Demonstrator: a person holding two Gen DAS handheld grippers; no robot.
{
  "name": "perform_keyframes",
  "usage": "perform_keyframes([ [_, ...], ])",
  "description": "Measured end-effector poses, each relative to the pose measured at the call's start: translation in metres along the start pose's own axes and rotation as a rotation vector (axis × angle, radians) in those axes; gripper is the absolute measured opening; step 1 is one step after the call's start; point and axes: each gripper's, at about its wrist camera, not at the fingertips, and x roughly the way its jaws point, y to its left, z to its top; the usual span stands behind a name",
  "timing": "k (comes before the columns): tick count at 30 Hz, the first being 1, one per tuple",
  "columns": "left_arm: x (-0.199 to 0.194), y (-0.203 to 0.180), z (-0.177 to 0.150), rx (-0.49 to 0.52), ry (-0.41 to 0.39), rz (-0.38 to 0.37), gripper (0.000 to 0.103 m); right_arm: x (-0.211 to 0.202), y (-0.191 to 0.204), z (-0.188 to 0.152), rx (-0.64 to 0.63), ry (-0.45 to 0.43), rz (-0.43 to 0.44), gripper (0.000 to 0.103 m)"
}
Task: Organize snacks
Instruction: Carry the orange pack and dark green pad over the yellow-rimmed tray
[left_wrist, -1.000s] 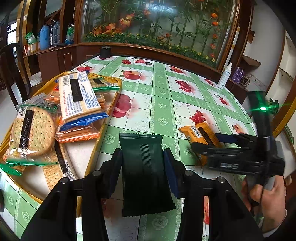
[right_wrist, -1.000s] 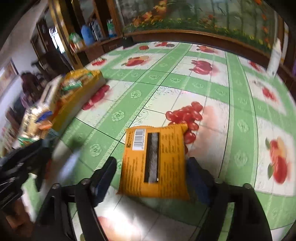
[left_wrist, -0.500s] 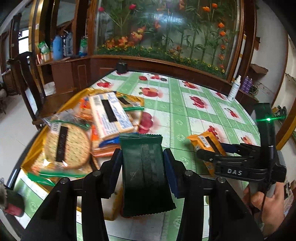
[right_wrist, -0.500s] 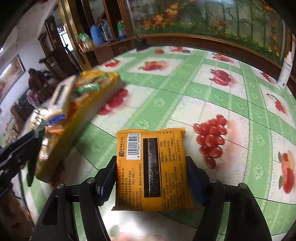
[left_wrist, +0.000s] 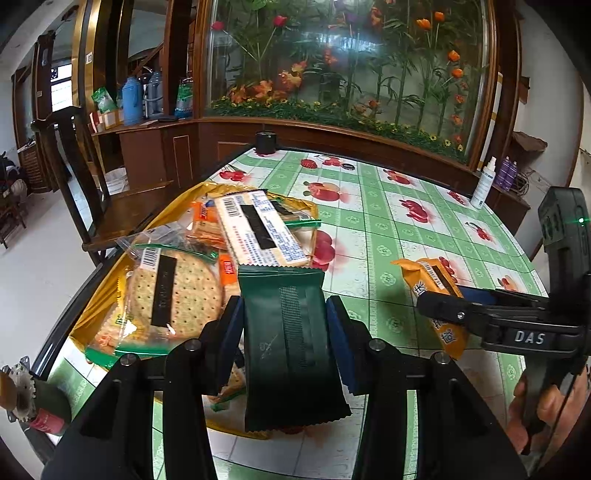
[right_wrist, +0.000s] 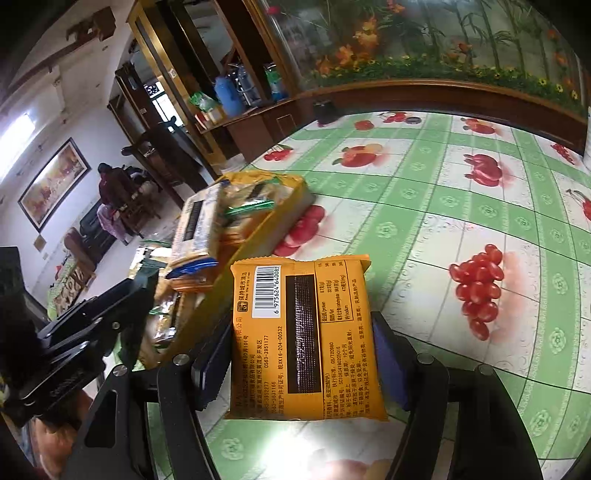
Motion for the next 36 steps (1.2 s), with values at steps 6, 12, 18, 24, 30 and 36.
perform_keyframes([
  [6,0.0,0.007,-0.001,-0.006,-0.004,0.016,0.044,-0.001,0.009,-0.001,-0.004,-0.005,0.029,0.071],
  [12,0.001,0.019,-0.001,-0.025,-0.003,0.03,0.044,0.001,0.016,0.002,-0.013,-0.002,0.042,0.071],
  [18,0.004,0.043,-0.003,-0.068,0.01,0.05,0.044,0.005,0.022,0.005,-0.011,0.001,0.061,0.071],
  [24,0.006,0.076,-0.001,-0.14,0.018,0.071,0.044,0.016,0.032,0.013,-0.012,0.011,0.097,0.071],
  [30,0.01,0.091,0.001,-0.171,0.018,0.09,0.044,0.031,0.055,0.03,-0.032,0.015,0.152,0.071],
  [36,0.015,0.085,0.006,-0.157,0.012,0.086,0.044,0.047,0.087,0.054,-0.069,0.01,0.201,0.071],
])
